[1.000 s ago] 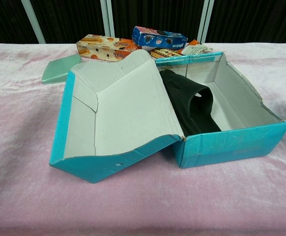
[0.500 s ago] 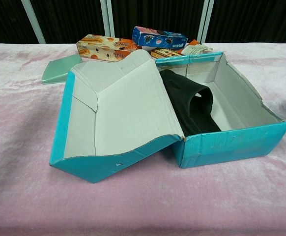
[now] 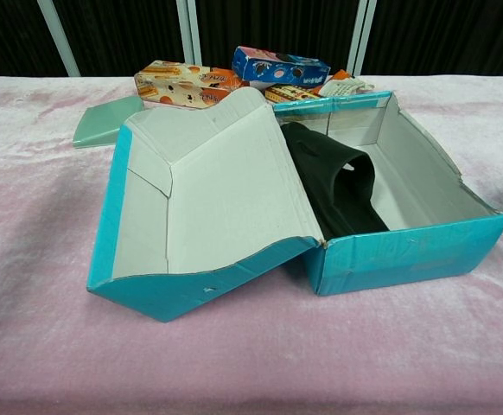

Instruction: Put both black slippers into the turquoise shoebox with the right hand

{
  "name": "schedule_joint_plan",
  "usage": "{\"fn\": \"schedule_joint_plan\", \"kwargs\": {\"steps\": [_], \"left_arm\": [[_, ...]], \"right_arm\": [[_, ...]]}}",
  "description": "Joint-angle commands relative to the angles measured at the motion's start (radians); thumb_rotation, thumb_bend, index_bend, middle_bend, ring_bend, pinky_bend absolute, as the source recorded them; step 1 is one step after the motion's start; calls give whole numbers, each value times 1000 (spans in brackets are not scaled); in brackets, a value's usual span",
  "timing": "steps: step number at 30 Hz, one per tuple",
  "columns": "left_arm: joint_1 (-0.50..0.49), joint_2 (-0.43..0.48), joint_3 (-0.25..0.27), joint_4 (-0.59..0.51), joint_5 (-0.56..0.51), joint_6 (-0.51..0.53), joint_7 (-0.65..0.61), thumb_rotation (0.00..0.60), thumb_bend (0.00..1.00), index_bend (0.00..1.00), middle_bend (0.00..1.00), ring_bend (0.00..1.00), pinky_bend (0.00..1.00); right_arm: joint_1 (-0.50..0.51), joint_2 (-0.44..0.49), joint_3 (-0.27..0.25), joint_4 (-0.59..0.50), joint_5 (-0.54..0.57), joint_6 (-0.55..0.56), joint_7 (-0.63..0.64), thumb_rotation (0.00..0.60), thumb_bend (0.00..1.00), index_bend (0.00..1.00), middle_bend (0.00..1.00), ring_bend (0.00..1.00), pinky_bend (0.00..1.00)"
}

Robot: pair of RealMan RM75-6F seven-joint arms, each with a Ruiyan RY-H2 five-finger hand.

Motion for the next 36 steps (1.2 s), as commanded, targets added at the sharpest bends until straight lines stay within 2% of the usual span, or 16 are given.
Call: {"fn": "schedule_joint_plan", "kwargs": {"steps": [1,11,16,17,22,26,33,36], "left_arm": [[0,0,0,2,1,1,-1,600,0,196,291,216,103],[3,1,-5,6,4,12,-8,600,0,196,292,216,103],[4,3,-6,6,8,17,-14,600,0,196,292,217,103],[4,3,-5,6,8,15,-13,600,0,196,292,217,103],[2,3,-5,3,7,9,-14,600,0,196,292,217,103],[-1,6,-5,-6,9,5,-6,600,0,195,292,216,103],[-4,24,-9,-32,-7,-10,11,600,0,195,291,217,103],[-4,35,-14,-47,-11,-7,18,600,0,196,292,217,103]], "right_arm": [[-9,15,4,-25,-9,28,-3,600,180,550,502,225,99],[-54,139,48,-200,-67,191,8,600,180,559,503,226,99],[-78,194,96,-259,-94,257,91,600,181,559,502,226,100],[-85,208,132,-283,-103,286,167,600,181,559,502,226,100],[-91,231,171,-293,-174,282,355,600,180,559,501,226,100],[-76,209,236,-294,-236,238,703,600,179,567,504,226,100],[-13,112,276,-225,-366,183,1130,600,173,577,507,225,100],[6,67,279,-184,-389,191,1184,600,172,578,507,225,100]]}}
